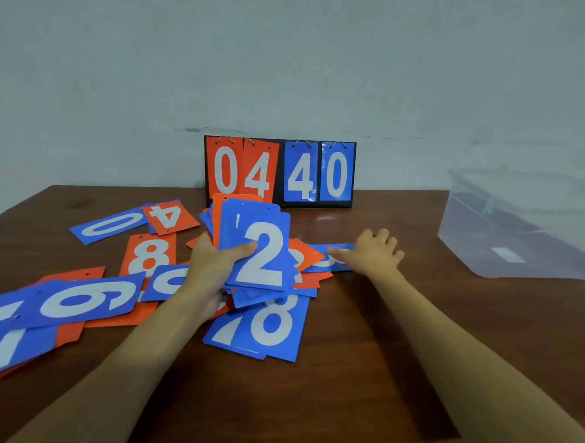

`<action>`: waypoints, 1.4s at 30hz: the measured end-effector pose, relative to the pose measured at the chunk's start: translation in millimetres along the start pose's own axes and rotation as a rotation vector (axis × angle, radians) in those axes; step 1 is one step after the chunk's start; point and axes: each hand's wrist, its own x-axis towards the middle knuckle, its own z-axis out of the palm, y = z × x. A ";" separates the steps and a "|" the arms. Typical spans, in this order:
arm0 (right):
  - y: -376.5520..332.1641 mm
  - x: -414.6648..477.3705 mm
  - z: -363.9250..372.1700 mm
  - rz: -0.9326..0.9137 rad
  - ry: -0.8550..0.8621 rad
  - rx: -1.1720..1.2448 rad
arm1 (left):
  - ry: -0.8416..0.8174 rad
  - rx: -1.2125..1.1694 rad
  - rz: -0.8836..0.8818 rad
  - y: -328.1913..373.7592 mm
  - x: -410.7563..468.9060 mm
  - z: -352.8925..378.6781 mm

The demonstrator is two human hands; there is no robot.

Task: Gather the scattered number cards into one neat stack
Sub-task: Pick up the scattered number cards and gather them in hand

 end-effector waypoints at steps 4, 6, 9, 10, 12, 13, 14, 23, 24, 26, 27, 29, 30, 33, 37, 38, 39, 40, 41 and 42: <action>15.7 1.2 -6.3 0.070 -0.084 -0.001 | -0.004 0.035 -0.005 -2.1 -1.6 1.6; 17.3 0.7 -13.6 0.090 -0.136 0.012 | -0.004 0.056 0.004 -2.6 -1.9 2.1; 29.7 0.6 -14.4 0.086 -0.124 0.175 | -0.017 0.059 0.027 -1.9 -3.9 3.8; 36.6 1.8 -13.6 0.065 -0.073 0.271 | -0.024 0.062 0.035 -1.7 -5.0 4.3; 49.0 -0.8 -16.5 -0.006 0.046 0.486 | -0.029 0.068 0.047 -2.0 -7.4 4.5; 52.5 -3.4 -21.3 -0.041 0.087 0.585 | -0.028 0.075 0.053 -2.0 -7.9 4.1; 54.5 -6.3 -27.3 -0.078 0.110 0.671 | -0.024 0.083 0.057 -2.3 -8.0 3.8; -9.0 -49.3 -58.2 -0.554 -0.141 0.804 | -0.095 -0.027 -0.048 -2.1 -10.5 9.3; -18.7 -50.8 -51.7 -0.571 -0.145 0.798 | -0.117 -0.026 -0.055 -1.2 -11.9 10.1; -35.6 -49.5 -36.3 -0.594 -0.107 0.764 | -0.159 -0.033 -0.058 1.2 -15.6 12.1; -42.2 -47.1 -28.6 -0.601 -0.064 0.730 | -0.179 -0.033 -0.050 1.9 -16.4 12.4; -51.1 -40.5 -15.9 -0.578 0.024 0.709 | -0.204 -0.019 -0.018 4.7 -17.6 11.5; -54.1 -38.5 -11.9 -0.557 0.056 0.721 | -0.213 -0.027 -0.016 4.9 -16.9 11.0; -60.7 -37.8 -5.5 -0.529 0.117 0.745 | -0.220 -0.055 -0.040 4.7 -14.3 9.3; -57.4 -40.5 -5.3 -0.418 0.027 0.875 | -0.211 0.014 0.076 1.3 -18.7 12.8; -53.0 -40.5 -6.0 -0.405 -0.028 0.907 | -0.215 0.018 0.100 2.4 -21.4 16.4; -47.6 -40.4 -7.5 -0.413 -0.068 0.928 | -0.225 0.030 0.130 3.9 -22.7 21.8; -41.6 -40.1 -10.1 -0.427 -0.096 0.950 | -0.248 0.063 0.170 6.1 -24.3 28.4; -35.7 -39.6 -14.2 -0.431 -0.104 0.973 | -0.283 0.103 0.216 8.8 -25.2 36.6; -29.8 -39.7 -20.3 -0.432 -0.092 1.000 | -0.322 0.146 0.263 12.4 -25.7 46.3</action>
